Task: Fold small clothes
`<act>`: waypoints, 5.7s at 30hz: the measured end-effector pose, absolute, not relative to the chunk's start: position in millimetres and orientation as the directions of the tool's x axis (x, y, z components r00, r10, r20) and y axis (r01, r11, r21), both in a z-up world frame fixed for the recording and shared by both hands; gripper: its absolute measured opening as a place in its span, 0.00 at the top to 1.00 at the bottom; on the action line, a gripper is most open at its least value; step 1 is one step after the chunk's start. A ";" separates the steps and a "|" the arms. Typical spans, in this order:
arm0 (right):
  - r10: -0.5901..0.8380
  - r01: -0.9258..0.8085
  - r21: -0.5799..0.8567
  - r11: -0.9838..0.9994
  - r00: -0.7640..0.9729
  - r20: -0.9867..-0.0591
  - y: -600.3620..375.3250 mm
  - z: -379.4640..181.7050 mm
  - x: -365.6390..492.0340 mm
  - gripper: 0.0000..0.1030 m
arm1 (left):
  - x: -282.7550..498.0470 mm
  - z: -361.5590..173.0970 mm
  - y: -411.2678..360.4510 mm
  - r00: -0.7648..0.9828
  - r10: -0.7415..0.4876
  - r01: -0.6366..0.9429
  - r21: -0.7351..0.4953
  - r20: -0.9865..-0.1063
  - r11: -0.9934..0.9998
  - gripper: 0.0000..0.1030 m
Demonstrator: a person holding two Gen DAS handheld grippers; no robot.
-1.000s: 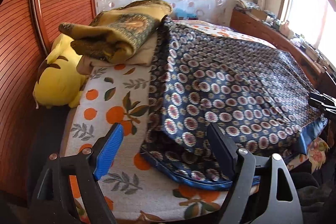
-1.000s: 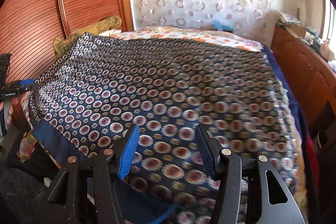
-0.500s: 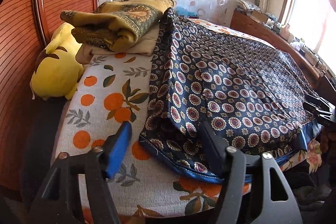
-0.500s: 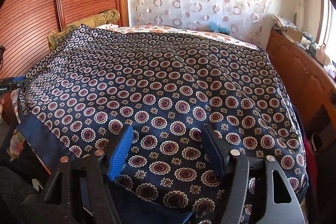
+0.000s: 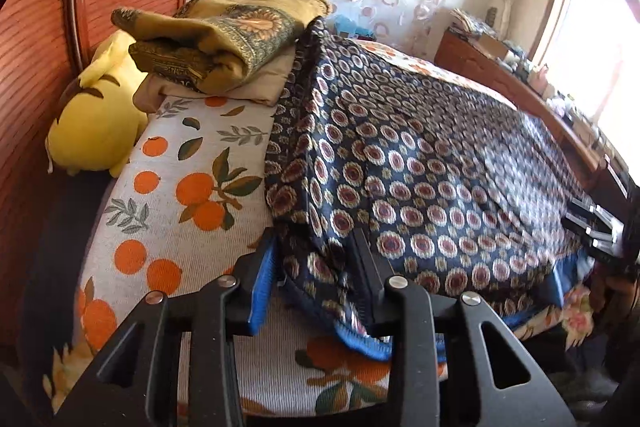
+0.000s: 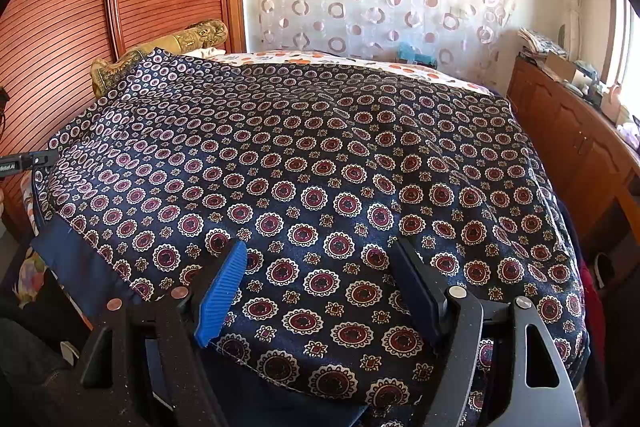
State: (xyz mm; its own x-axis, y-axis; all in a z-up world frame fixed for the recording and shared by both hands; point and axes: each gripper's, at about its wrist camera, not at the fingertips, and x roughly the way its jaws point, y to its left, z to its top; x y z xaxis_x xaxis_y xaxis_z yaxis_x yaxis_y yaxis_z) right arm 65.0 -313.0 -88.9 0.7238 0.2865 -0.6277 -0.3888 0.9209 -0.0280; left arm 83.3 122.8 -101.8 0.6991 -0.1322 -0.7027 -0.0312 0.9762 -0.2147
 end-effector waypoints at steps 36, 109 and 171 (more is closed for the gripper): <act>0.261 -0.245 0.103 0.964 0.798 -0.543 -439.3 -58.4 0.8 0.26 | 177.1 -11.1 -198.7 0.509 -0.591 0.633 -0.193 -0.626 0.750 0.94; 0.174 -0.277 -0.037 0.960 0.695 -0.698 -433.3 -51.3 117.6 0.96 | 203.9 -97.2 -116.7 0.539 -0.320 0.485 -0.024 -0.779 0.874 0.18; 0.158 -0.110 0.114 0.987 0.714 -0.683 -477.6 -52.1 11.3 0.53 | 99.2 -91.8 -120.2 0.401 -0.509 0.601 -0.200 -0.762 0.774 0.61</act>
